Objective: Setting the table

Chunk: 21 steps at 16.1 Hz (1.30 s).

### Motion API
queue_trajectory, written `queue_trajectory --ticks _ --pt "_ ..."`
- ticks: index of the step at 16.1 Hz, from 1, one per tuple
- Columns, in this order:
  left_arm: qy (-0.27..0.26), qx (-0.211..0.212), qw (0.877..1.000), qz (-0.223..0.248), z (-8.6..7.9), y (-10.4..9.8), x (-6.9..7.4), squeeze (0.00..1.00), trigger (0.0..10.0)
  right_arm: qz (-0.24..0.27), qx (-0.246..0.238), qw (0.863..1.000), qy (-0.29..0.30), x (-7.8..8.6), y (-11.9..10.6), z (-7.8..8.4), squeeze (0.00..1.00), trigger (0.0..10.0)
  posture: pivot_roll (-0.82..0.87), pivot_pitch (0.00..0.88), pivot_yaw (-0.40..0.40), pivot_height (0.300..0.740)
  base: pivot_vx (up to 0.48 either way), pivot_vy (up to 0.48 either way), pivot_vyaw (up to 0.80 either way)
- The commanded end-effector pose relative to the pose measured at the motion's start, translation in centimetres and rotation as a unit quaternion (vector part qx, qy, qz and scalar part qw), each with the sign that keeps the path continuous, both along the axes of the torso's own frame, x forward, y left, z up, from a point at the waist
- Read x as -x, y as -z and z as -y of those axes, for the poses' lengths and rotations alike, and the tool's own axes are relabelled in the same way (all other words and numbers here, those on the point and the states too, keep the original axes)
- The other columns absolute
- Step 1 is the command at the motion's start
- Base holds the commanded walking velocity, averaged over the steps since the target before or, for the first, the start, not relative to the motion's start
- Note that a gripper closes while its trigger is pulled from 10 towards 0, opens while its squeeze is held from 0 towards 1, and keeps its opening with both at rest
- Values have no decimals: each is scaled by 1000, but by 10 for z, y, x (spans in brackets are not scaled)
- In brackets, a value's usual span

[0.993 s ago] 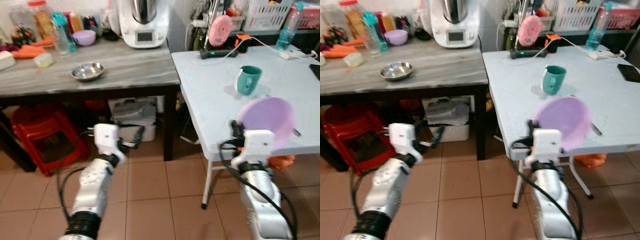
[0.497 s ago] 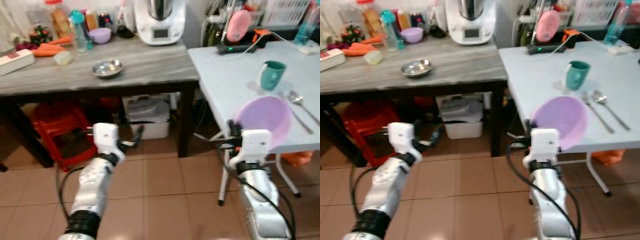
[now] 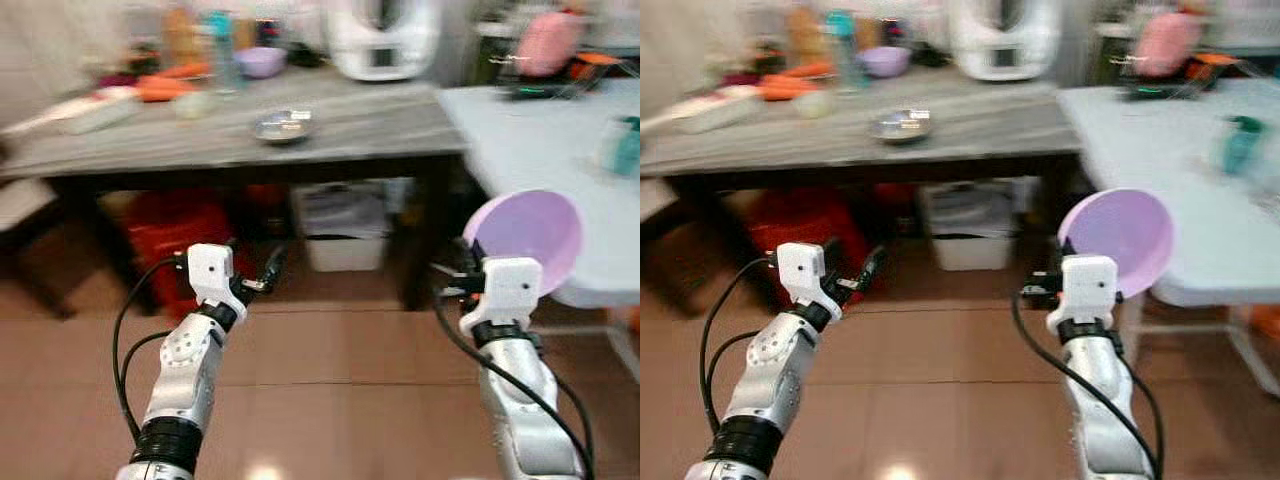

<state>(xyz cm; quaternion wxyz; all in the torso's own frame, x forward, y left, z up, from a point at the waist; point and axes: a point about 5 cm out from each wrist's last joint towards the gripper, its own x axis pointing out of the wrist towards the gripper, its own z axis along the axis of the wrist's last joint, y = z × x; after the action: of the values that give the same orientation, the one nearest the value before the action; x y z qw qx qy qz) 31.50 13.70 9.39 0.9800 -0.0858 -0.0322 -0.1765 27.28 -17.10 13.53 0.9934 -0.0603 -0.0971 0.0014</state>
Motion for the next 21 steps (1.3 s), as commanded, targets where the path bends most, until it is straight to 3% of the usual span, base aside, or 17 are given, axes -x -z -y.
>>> queue_trajectory --ticks 1,4,10,12,21 --pt "8 -2 1000 -1 6 1 0 0 10000 3 1 1000 4 1 -1 4 0 10000 -44 0 72 740 0 409 613" --pt "7 -2 1000 -1 6 1 1 0 10000 2 1 1000 4 2 -1 4 0 10000 -44 0 69 740 0 405 565" --pt "4 -17 1000 18 3 -2 2 0 10000 3 3 1000 -4 0 -1 2 0 10000 -40 0 63 740 0 0 505" --pt "6 -16 1000 16 2 -1 3 0 10000 4 1 1000 -3 1 -1 2 0 10000 -41 0 65 740 272 0 631" --pt "18 -12 1000 16 8 0 3 0 10000 4 -1 1000 2 1 -2 3 0 10000 -49 0 67 740 392 0 0"
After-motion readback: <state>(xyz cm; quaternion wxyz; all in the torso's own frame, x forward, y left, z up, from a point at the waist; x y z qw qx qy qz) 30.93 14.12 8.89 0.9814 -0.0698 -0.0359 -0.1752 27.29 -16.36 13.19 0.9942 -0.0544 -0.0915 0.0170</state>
